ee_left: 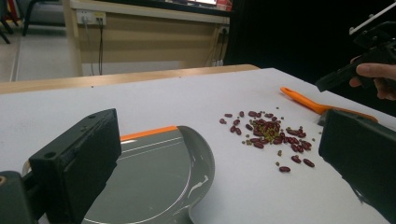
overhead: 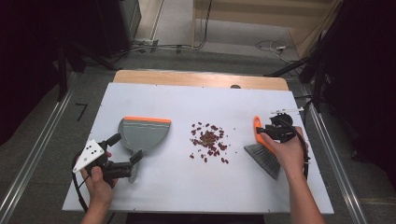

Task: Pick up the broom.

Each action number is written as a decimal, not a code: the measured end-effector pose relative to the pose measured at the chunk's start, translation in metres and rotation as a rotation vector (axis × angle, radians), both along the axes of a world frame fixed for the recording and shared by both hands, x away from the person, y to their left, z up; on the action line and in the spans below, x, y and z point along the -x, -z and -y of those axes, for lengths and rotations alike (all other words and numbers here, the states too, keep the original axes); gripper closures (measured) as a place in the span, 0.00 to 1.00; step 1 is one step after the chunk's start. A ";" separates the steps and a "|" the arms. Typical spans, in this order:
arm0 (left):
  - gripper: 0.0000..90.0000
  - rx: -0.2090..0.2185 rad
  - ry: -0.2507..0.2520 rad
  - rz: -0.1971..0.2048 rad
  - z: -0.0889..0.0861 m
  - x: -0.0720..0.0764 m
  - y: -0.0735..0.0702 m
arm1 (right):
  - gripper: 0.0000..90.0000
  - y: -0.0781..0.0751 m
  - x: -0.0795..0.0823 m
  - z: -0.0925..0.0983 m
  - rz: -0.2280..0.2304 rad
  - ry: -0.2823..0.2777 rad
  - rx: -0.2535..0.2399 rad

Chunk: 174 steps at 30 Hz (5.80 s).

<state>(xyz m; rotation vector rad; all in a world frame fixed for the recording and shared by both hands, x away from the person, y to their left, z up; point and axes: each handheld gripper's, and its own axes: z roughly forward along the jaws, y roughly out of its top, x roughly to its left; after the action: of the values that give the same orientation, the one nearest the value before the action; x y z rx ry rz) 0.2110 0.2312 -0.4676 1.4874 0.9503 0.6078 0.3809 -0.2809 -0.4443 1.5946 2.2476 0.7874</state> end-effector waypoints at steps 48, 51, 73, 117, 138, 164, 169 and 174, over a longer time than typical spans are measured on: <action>0.00 -0.037 0.008 -0.013 0.009 -0.002 -0.003 | 0.76 0.028 0.003 0.008 -0.049 0.059 -0.034; 0.00 -0.041 0.014 -0.007 0.010 -0.002 -0.003 | 0.76 0.021 0.011 0.018 0.025 0.081 -0.121; 0.00 -0.090 0.039 0.034 0.033 -0.002 -0.018 | 0.77 -0.017 0.060 0.036 0.545 0.050 -0.410; 0.27 -0.085 0.316 -0.116 0.168 0.003 -0.036 | 0.77 -0.063 0.147 -0.138 0.650 -0.384 -0.497; 0.95 -0.101 0.352 -0.108 0.143 -0.001 -0.039 | 0.62 -0.069 0.139 -0.138 0.598 -0.516 -0.532; 0.95 -0.066 0.766 -0.038 0.102 -0.007 -0.049 | 0.66 -0.048 0.111 -0.127 0.303 -1.013 -0.734; 0.95 -0.060 0.793 -0.042 0.103 -0.007 -0.048 | 0.71 -0.043 0.110 -0.129 0.270 -1.047 -0.770; 0.95 -0.042 0.814 -0.052 0.103 -0.009 -0.046 | 0.76 -0.043 0.110 -0.128 0.260 -1.059 -0.768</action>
<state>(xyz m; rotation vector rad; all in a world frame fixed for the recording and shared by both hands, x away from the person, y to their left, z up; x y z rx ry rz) 0.2197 0.1285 -0.4216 1.7620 0.3026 -0.0077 0.2708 -0.1525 -0.4010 0.2317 2.6301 2.1401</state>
